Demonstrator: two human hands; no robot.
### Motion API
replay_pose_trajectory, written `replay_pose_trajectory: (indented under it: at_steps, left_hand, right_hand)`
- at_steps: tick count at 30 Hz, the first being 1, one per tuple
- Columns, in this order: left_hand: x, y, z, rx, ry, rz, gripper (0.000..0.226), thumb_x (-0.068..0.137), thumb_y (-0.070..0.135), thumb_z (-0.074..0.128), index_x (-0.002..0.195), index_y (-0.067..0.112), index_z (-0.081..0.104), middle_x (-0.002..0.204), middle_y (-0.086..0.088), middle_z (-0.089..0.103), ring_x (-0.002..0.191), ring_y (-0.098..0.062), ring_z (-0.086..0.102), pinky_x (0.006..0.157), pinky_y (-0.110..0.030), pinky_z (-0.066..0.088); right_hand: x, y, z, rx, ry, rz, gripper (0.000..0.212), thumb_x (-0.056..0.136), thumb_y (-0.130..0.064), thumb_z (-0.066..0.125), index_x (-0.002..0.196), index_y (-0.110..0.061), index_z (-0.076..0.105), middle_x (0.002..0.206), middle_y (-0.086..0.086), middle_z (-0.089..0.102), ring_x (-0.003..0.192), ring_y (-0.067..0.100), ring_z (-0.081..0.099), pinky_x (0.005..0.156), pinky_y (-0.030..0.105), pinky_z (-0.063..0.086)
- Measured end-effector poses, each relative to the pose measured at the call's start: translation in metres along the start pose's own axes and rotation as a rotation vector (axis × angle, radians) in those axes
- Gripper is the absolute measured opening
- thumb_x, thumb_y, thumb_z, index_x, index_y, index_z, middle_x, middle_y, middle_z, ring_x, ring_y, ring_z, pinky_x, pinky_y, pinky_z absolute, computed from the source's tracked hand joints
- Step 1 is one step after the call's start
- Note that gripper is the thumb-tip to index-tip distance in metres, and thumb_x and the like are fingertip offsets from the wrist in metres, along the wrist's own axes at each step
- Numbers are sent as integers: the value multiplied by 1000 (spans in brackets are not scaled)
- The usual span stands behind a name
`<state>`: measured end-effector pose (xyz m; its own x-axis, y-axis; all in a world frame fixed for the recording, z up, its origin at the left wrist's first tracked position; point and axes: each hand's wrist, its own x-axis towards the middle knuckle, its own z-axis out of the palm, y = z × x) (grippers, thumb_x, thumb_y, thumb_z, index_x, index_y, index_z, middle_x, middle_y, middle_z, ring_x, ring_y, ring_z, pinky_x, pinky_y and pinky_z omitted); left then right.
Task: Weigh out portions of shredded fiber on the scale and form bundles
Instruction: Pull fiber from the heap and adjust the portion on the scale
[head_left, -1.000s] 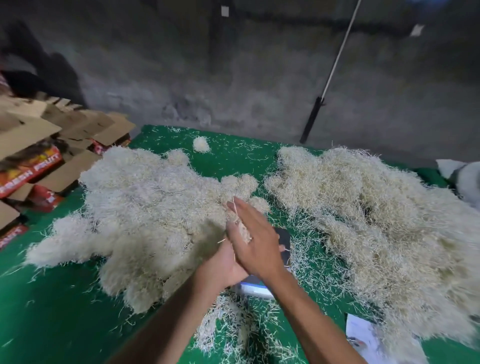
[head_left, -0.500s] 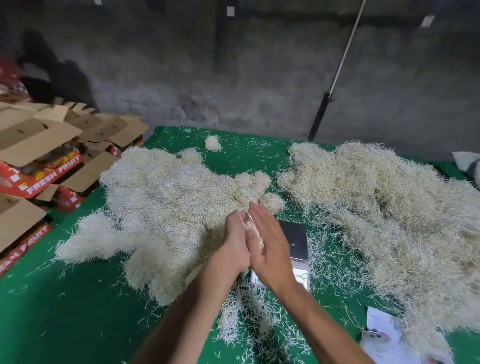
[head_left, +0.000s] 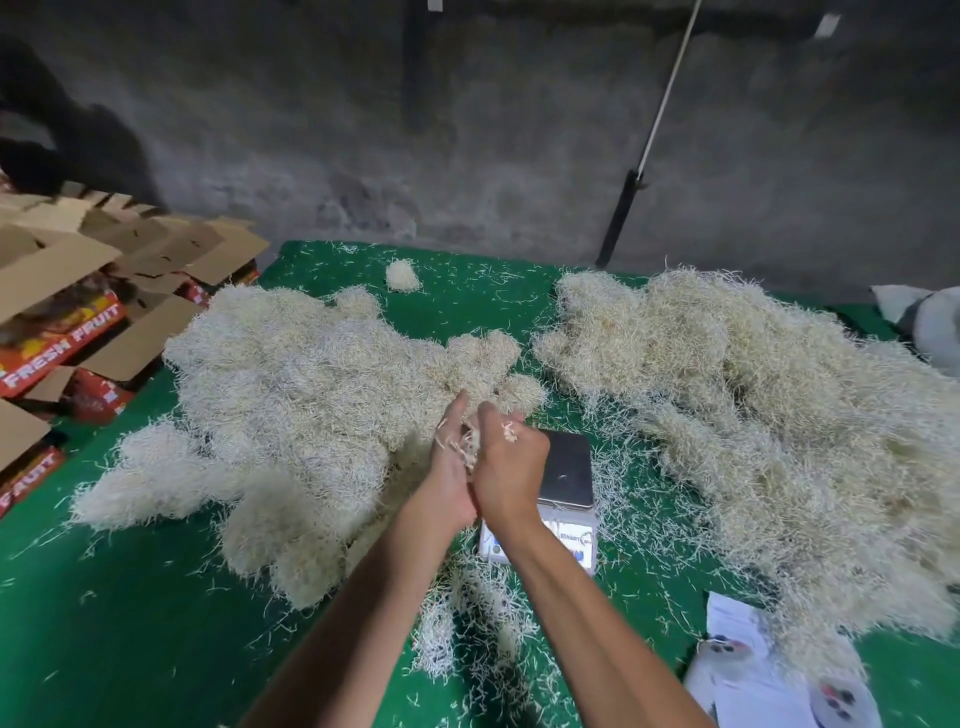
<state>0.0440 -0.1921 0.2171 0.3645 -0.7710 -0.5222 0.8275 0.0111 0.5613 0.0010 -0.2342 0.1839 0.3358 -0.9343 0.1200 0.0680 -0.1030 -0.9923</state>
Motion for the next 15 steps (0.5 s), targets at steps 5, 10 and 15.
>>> replay_pose_trajectory:
  at_steps: [5, 10, 15]
  left_hand:
    - [9, -7, -1, 134, -37, 46, 45, 97, 60, 51, 102, 19, 68, 97, -5, 69, 93, -19, 67, 99, -40, 52]
    - [47, 4, -26, 355, 357, 53, 33, 101, 34, 58, 110, 5, 71, 96, -13, 73, 87, -26, 73, 76, -36, 62]
    - [71, 14, -33, 41, 210, -19, 46, 107, 44, 34, 132, 13, 56, 107, -11, 65, 99, -22, 63, 91, -37, 52]
  right_hand:
    - [2, 11, -12, -335, -158, -272, 36, 107, -44, 35, 89, -40, 65, 86, -19, 64, 82, -3, 57, 84, 29, 44]
    - [9, 44, -31, -770, -553, -430, 62, 107, -37, 20, 165, -18, 6, 170, -2, 13, 156, 1, 2, 129, 35, 0]
    - [48, 21, -45, -744, -665, -420, 53, 106, -27, 47, 157, -16, 37, 153, 6, 48, 135, 17, 50, 113, 46, 44]
